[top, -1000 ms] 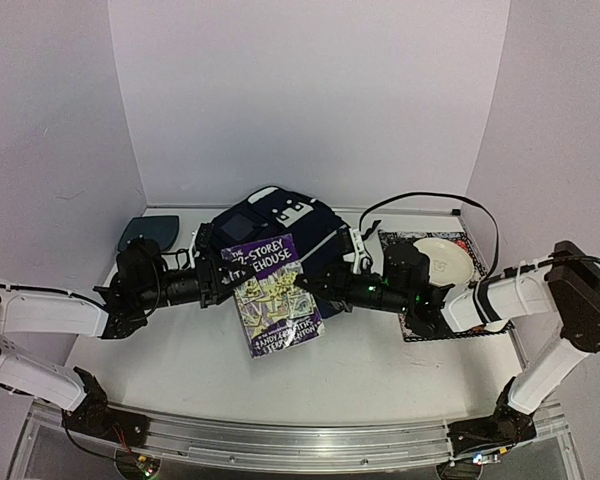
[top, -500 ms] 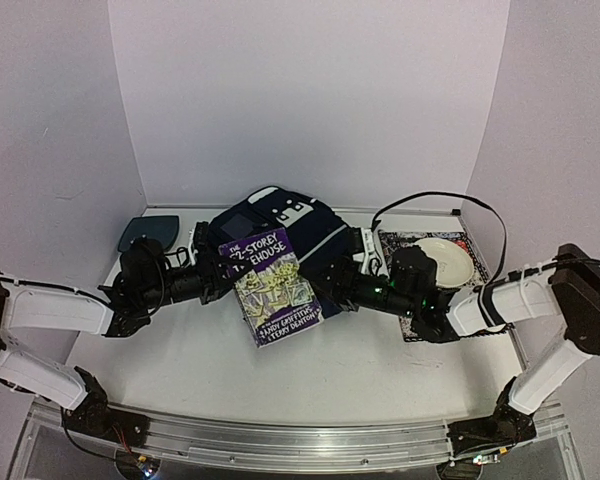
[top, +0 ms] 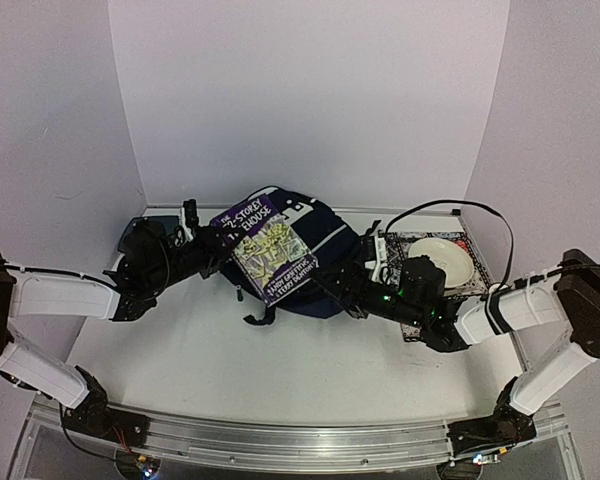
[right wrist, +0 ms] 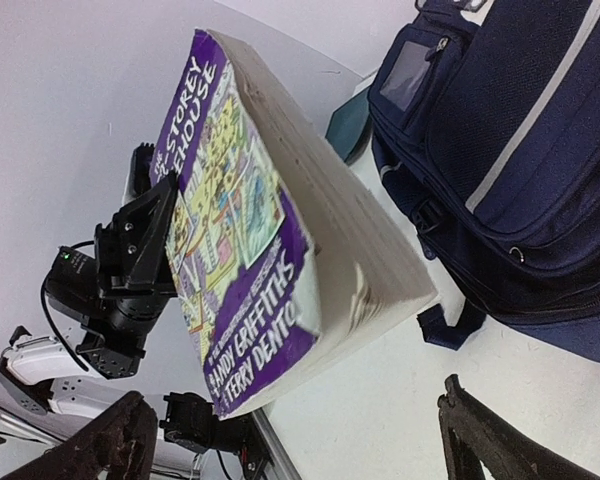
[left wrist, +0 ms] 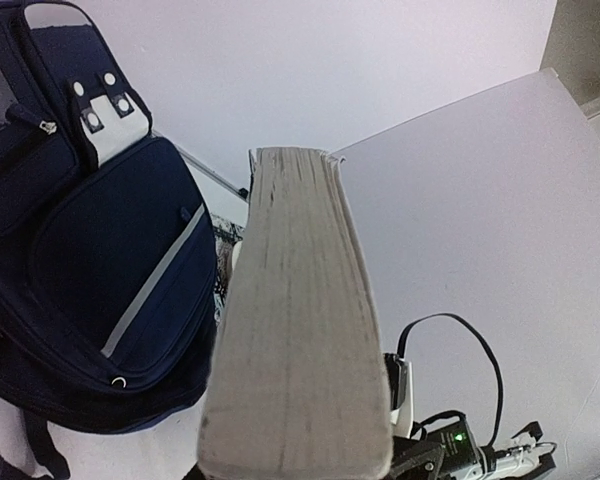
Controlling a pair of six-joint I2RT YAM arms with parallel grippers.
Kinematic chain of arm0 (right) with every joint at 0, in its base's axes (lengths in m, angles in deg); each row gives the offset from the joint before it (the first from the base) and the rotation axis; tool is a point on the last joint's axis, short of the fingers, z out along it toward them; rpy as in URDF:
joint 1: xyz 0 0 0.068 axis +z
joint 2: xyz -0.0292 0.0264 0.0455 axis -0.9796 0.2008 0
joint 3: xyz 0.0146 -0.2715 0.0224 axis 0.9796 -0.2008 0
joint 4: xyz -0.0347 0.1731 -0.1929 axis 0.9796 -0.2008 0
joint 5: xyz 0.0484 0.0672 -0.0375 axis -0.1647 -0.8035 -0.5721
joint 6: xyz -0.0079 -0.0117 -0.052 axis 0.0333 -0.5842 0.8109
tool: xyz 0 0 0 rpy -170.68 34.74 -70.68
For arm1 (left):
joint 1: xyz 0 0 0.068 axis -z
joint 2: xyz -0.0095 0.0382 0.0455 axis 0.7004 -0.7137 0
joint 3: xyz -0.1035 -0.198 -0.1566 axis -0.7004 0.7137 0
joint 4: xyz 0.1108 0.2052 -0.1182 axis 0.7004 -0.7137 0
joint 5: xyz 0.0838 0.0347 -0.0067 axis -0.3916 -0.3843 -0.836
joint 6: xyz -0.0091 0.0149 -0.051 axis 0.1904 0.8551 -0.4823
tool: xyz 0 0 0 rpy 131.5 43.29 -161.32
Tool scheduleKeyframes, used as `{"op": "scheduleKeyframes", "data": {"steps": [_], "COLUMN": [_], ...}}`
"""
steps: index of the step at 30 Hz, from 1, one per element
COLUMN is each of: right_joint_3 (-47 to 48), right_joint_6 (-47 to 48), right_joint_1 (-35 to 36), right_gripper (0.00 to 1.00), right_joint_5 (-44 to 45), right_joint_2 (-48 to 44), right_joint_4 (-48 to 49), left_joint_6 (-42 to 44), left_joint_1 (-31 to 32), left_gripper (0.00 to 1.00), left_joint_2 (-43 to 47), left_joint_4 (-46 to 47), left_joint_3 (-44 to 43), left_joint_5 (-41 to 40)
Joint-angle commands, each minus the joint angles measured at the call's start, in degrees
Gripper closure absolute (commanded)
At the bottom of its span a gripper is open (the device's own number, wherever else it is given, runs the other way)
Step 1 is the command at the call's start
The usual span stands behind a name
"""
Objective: Pack the student bag
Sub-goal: Pass from the right arm to the left, then pass from the left arm to the right
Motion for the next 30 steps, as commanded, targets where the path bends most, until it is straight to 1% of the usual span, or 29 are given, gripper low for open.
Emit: {"op": "scheduleKeyframes", "data": {"steps": [1,8,12,19,26,30], "right_joint_3": [2.14,6.55,9.52,12.81,12.99,13.24], "right_joint_6": [-2.16,-6.48,-7.02,-5.55,-4.29,-3.95], "right_joint_1": [1.08,1.61,1.65,1.66,1.41,0.68], "right_gripper": [0.02,0.02,0.02,0.02,0.02,0.04], "right_joint_5": [-0.33,-3.7,-4.91,-6.81,-6.01,-5.45], "right_joint_2": [1.47,9.73,12.53,12.41,11.23,10.76], "right_joint_4": [8.99,20.3,22.0,23.55,24.8,26.82], "left_joint_6": [-2.14,-4.85,-6.0,-6.88,-8.4,-10.22], "left_joint_1": [-0.23,-0.22,-0.22,-0.23,-0.22,-0.18], "left_gripper": [1.0,1.0,1.0,1.0,1.0,1.0], "left_joint_2": [-1.4,-2.57,-2.43,-2.75,-3.05,-2.36], "left_joint_4": [9.89,13.72,14.82,15.65,16.48,17.27], "left_joint_3": [-4.76,-4.77,-4.33,-3.2,-2.26,-1.08], "left_joint_5": [-1.83,-1.67,-1.38,-1.39,-0.48,0.52]}}
